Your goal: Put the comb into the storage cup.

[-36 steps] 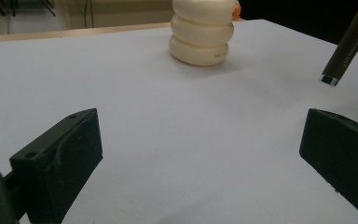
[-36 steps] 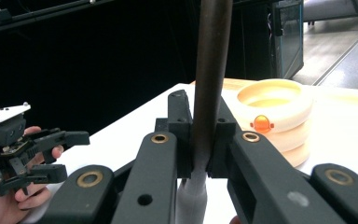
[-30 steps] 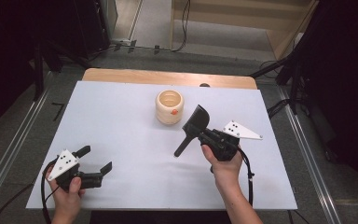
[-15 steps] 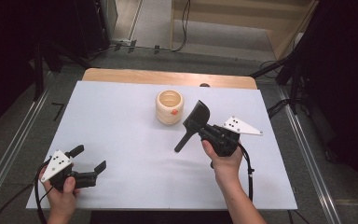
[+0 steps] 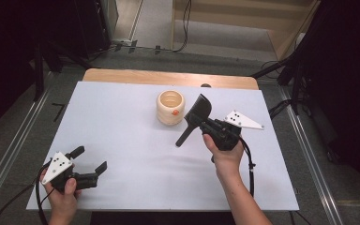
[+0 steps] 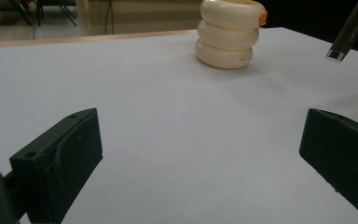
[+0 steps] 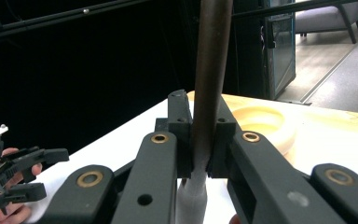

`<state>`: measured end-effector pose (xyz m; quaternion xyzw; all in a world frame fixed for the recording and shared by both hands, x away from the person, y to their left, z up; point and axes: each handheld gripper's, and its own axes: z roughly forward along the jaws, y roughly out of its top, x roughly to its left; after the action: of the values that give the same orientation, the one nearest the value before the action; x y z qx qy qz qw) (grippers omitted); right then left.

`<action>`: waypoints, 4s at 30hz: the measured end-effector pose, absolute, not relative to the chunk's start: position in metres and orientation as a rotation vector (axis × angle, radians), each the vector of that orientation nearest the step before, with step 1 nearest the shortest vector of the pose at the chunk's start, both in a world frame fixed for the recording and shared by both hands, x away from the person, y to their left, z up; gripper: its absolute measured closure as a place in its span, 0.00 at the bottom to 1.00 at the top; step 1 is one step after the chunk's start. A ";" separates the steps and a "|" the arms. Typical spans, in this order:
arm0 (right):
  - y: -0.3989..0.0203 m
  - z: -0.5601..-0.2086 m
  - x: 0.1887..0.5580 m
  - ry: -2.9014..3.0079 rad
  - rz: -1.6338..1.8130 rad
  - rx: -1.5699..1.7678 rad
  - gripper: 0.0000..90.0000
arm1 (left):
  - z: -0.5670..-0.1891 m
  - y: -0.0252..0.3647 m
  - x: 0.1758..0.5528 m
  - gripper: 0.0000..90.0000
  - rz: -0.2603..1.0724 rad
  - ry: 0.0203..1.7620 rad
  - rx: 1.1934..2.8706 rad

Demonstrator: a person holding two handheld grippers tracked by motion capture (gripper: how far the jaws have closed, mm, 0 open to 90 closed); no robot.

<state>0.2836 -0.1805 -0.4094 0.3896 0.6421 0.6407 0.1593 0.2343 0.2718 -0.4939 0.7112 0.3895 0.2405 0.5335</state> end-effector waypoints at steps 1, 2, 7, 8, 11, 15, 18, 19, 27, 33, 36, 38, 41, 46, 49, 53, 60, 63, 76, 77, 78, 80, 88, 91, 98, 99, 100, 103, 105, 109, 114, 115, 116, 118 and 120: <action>-0.180 -0.409 0.285 1.835 1.831 1.112 0.91 | -0.494 0.272 0.234 0.00 0.572 0.930 1.697; -0.180 -0.409 0.285 1.833 1.830 1.111 0.91 | -0.494 0.272 0.235 0.00 0.572 0.930 1.696; -0.179 -0.408 0.290 1.830 1.823 1.115 0.91 | -0.494 0.273 0.235 0.00 0.556 0.932 1.694; -0.179 -0.408 0.291 1.829 1.820 1.112 0.91 | -0.494 0.273 0.235 0.00 0.555 0.932 1.693; -0.179 -0.406 0.294 1.831 1.815 1.108 0.91 | -0.495 0.273 0.235 0.00 0.554 0.930 1.687; -0.177 -0.403 0.298 1.835 1.807 1.094 0.91 | -0.495 0.274 0.236 0.00 0.549 0.933 1.684; -0.176 -0.400 0.300 1.834 1.808 1.088 0.91 | -0.495 0.274 0.236 0.00 0.547 0.933 1.687; -0.176 -0.400 0.301 1.829 1.812 1.091 0.91 | -0.495 0.274 0.236 0.00 0.546 0.933 1.686; -0.176 -0.394 0.310 1.825 1.804 1.082 0.91 | -0.495 0.274 0.236 0.00 0.545 0.931 1.684; -0.175 -0.389 0.315 1.818 1.804 1.075 0.91 | -0.495 0.274 0.236 0.00 0.546 0.931 1.683; -0.176 -0.388 0.318 1.810 1.804 1.074 0.91 | -0.495 0.274 0.236 0.00 0.545 0.929 1.683; -0.176 -0.387 0.319 1.806 1.803 1.076 0.91 | -0.495 0.274 0.236 0.00 0.547 0.931 1.683; -0.177 -0.385 0.322 1.805 1.802 1.074 0.91 | -0.495 0.274 0.236 0.00 0.546 0.930 1.683; -0.178 -0.382 0.327 1.795 1.804 1.078 0.91 | -0.495 0.274 0.236 0.00 0.544 0.932 1.679; -0.179 -0.380 0.330 1.791 1.802 1.079 0.91 | -0.495 0.275 0.236 0.00 0.545 0.934 1.677; -0.179 -0.378 0.333 1.785 1.805 1.072 0.91 | -0.495 0.275 0.236 0.00 0.545 0.935 1.676; -0.179 -0.375 0.341 1.780 1.796 1.070 0.91 | -0.495 0.276 0.236 0.00 0.539 0.940 1.670; -0.177 -0.375 0.344 1.781 1.792 1.074 0.91 | -0.495 0.276 0.236 0.00 0.537 0.940 1.667; -0.171 -0.371 0.359 1.779 1.782 1.074 0.91 | -0.495 0.276 0.236 0.00 0.534 0.940 1.667; -0.171 -0.371 0.360 1.777 1.782 1.075 0.91 | -0.495 0.276 0.236 0.00 0.534 0.940 1.667; -0.171 -0.370 0.360 1.774 1.782 1.080 0.91 | -0.495 0.276 0.236 0.00 0.535 0.939 1.667; -0.171 -0.369 0.363 1.769 1.780 1.075 0.91 | -0.495 0.276 0.236 0.00 0.533 0.939 1.666; -0.172 -0.369 0.371 1.750 1.782 1.092 0.91 | -0.495 0.276 0.236 0.00 0.535 0.931 1.666; -0.171 -0.370 0.374 1.749 1.776 1.100 0.91 | -0.495 0.276 0.236 0.00 0.536 0.931 1.666; -0.169 -0.369 0.381 1.740 1.762 1.095 0.91 | -0.495 0.276 0.236 0.00 0.536 0.928 1.672; -0.169 -0.369 0.382 1.741 1.756 1.096 0.91 | -0.495 0.276 0.236 0.00 0.535 0.928 1.672; -0.169 -0.368 0.383 1.737 1.752 1.097 0.91 | -0.495 0.276 0.236 0.00 0.535 0.928 1.671; -0.170 -0.366 0.385 1.727 1.760 1.099 0.91 | -0.494 0.276 0.236 0.00 0.534 0.929 1.670; -0.169 -0.365 0.387 1.724 1.760 1.103 0.91 | -0.494 0.276 0.236 0.00 0.535 0.928 1.671; -0.166 -0.365 0.390 1.725 1.755 1.091 0.91 | -0.494 0.276 0.236 0.00 0.535 0.928 1.671; -0.163 -0.365 0.393 1.726 1.746 1.085 0.91 | -0.494 0.276 0.236 0.00 0.535 0.927 1.672; -0.163 -0.366 0.393 1.723 1.748 1.092 0.91 | -0.494 0.276 0.236 0.00 0.535 0.927 1.673; -0.163 -0.366 0.394 1.723 1.747 1.090 0.91 | -0.494 0.276 0.236 0.00 0.535 0.927 1.672; -0.163 -0.368 0.395 1.723 1.743 1.098 0.91 | -0.494 0.276 0.236 0.00 0.535 0.926 1.674; -0.162 -0.370 0.397 1.724 1.737 1.100 0.91 | -0.494 0.276 0.236 0.00 0.535 0.927 1.672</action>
<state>0.3969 -0.1625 -0.3698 0.3993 0.6258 0.6304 0.2270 0.2361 0.2758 -0.4945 0.7055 0.3910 0.2255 0.5464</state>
